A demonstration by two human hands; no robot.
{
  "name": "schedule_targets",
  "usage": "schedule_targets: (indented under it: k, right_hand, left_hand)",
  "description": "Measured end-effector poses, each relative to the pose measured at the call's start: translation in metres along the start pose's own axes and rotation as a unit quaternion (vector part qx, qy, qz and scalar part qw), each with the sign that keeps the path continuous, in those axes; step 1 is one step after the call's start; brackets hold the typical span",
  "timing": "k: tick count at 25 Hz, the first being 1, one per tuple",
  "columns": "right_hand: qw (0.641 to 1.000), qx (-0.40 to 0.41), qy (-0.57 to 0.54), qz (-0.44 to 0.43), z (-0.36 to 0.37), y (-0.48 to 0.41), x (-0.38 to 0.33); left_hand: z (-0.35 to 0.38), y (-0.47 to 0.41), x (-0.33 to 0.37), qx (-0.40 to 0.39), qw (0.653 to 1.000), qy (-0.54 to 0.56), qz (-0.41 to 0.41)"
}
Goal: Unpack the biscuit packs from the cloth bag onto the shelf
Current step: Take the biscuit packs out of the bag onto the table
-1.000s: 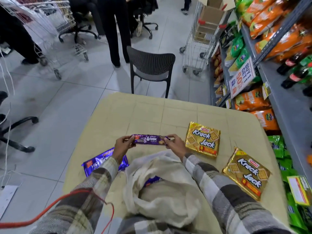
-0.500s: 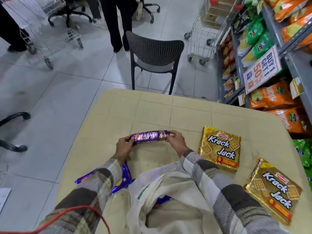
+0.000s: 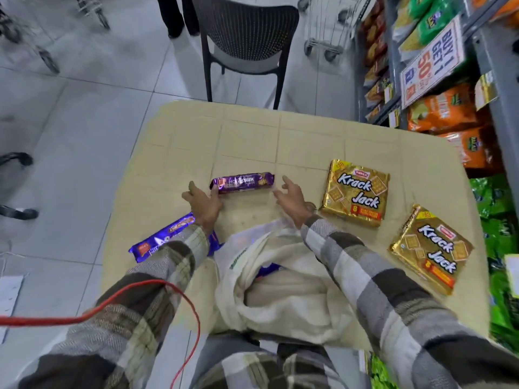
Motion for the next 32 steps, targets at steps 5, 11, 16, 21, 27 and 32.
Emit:
schedule_targets:
  k: [5, 11, 16, 21, 27, 32]
  right_hand:
    - [0.991, -0.029, -0.102, -0.085, -0.01, 0.09, 0.042]
    - [0.993, -0.067, 0.002, -0.093, 0.011, 0.134, 0.114]
    - [0.993, -0.071, 0.075, -0.059, 0.01, 0.148, 0.139]
    - [0.988, -0.006, 0.133, -0.076, -0.004, 0.141, 0.145]
    - [0.967, 0.014, 0.231, -0.109, -0.03, 0.115, 0.128]
    - [0.947, 0.007, 0.301, -0.117, -0.053, 0.09, 0.097]
  left_hand:
    - [0.005, 0.108, 0.039, -0.049, 0.982, 0.072, 0.167]
    - [0.04, 0.193, 0.002, -0.236, 0.943, -0.011, 0.233]
    - [0.037, 0.212, -0.014, -0.226, 0.944, -0.12, 0.208]
    - [0.027, 0.221, -0.014, -0.165, 0.951, -0.144, 0.219]
    - [0.016, 0.204, -0.01, -0.169, 0.947, -0.173, 0.211]
    - [0.019, 0.186, -0.009, -0.144, 0.946, -0.215, 0.195]
Point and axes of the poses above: each hand's wrist, its own y-axis away from the middle knuckle, its own z-axis out of the palm, x = y × z, the point moved 4 cm from there along -y, towards the middle knuckle, and after that the axes turned 13 degrees about z, right-handed, at the moved point
